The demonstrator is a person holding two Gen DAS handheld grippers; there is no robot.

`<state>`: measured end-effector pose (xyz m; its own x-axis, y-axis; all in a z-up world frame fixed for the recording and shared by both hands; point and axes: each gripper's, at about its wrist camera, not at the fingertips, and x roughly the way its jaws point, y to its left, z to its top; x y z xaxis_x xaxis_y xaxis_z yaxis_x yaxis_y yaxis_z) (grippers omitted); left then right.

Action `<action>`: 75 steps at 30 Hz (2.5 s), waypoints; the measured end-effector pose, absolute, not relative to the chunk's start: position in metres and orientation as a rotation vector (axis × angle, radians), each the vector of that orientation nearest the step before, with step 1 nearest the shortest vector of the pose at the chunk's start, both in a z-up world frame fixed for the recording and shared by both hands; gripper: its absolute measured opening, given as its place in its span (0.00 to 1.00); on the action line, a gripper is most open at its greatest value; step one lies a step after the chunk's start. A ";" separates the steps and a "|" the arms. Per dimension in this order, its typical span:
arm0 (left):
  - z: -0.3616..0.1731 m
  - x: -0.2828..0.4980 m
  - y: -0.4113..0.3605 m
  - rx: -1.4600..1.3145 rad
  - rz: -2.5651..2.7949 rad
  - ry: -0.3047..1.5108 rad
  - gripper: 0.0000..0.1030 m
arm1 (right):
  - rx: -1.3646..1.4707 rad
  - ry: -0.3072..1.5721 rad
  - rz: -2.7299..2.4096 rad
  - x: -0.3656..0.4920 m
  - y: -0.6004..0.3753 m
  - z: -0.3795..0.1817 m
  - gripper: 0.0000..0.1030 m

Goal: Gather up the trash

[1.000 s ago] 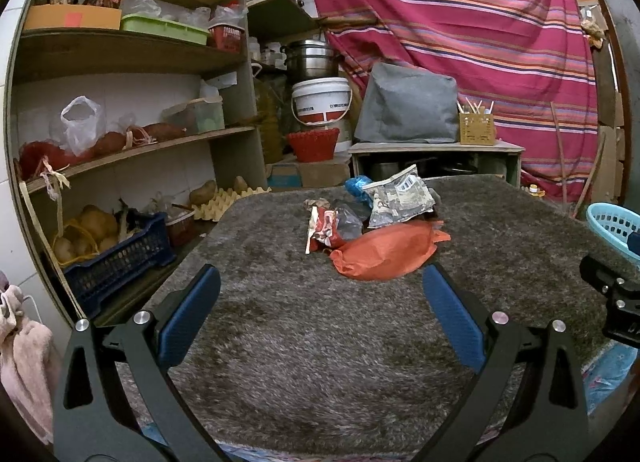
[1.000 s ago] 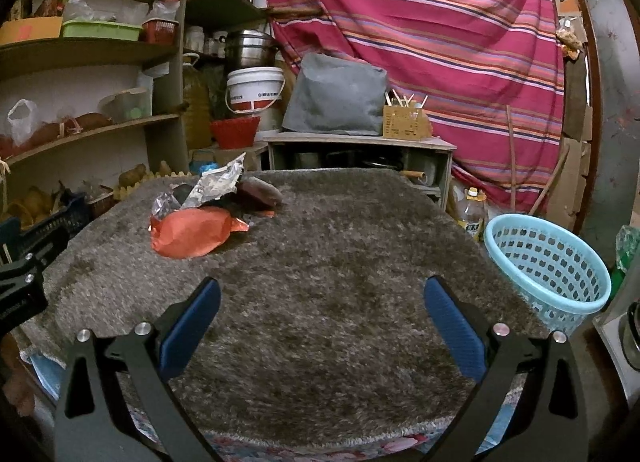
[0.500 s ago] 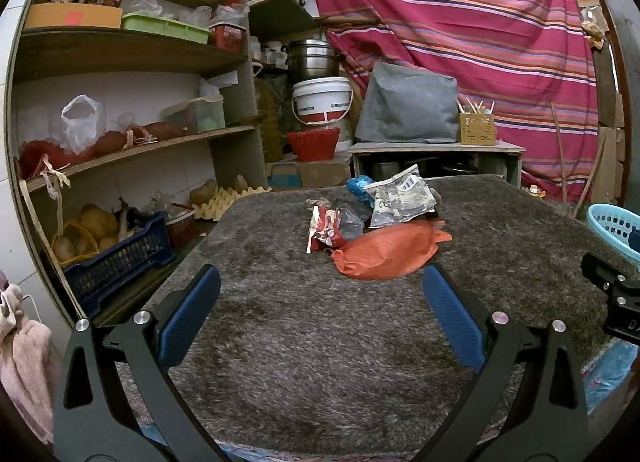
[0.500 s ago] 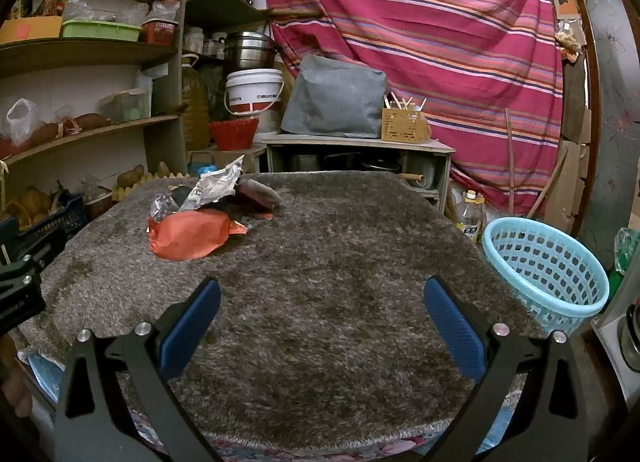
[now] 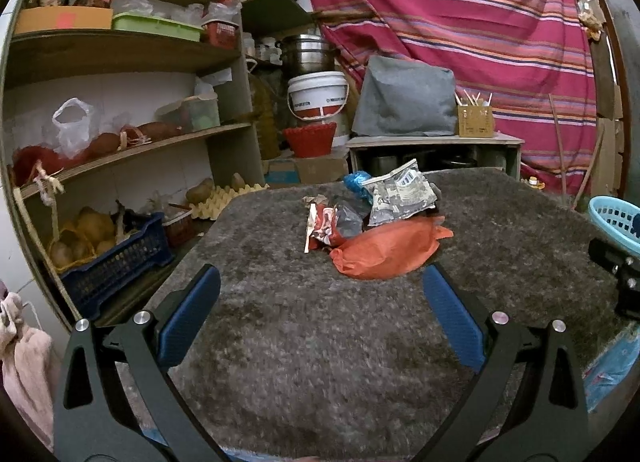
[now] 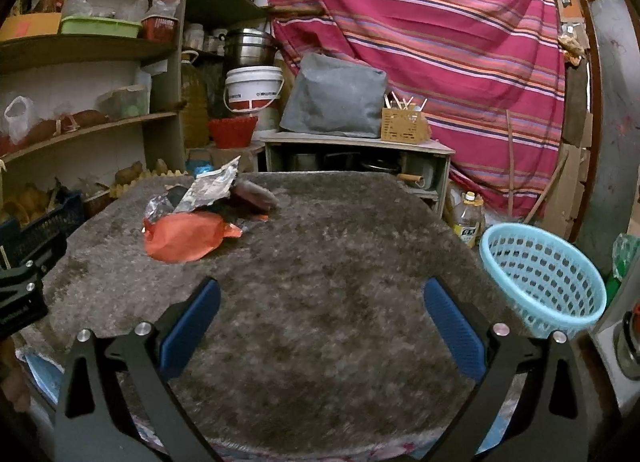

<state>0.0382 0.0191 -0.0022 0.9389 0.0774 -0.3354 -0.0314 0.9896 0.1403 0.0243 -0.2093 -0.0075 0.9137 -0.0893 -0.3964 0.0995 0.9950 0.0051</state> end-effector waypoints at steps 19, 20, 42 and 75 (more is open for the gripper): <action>-0.008 0.204 0.039 0.109 0.068 0.567 0.95 | -0.002 0.550 -0.141 0.147 -0.245 0.010 0.97; -0.012 0.211 0.039 0.115 0.079 0.576 0.95 | 0.008 0.565 -0.157 0.149 -0.250 0.003 0.97; -0.030 0.302 0.033 0.103 0.153 0.715 0.89 | 0.014 0.603 -0.233 0.171 -0.267 -0.018 0.97; -0.002 0.272 0.126 -0.024 0.118 0.655 0.14 | -0.021 0.583 -0.080 0.212 -0.170 -0.001 0.97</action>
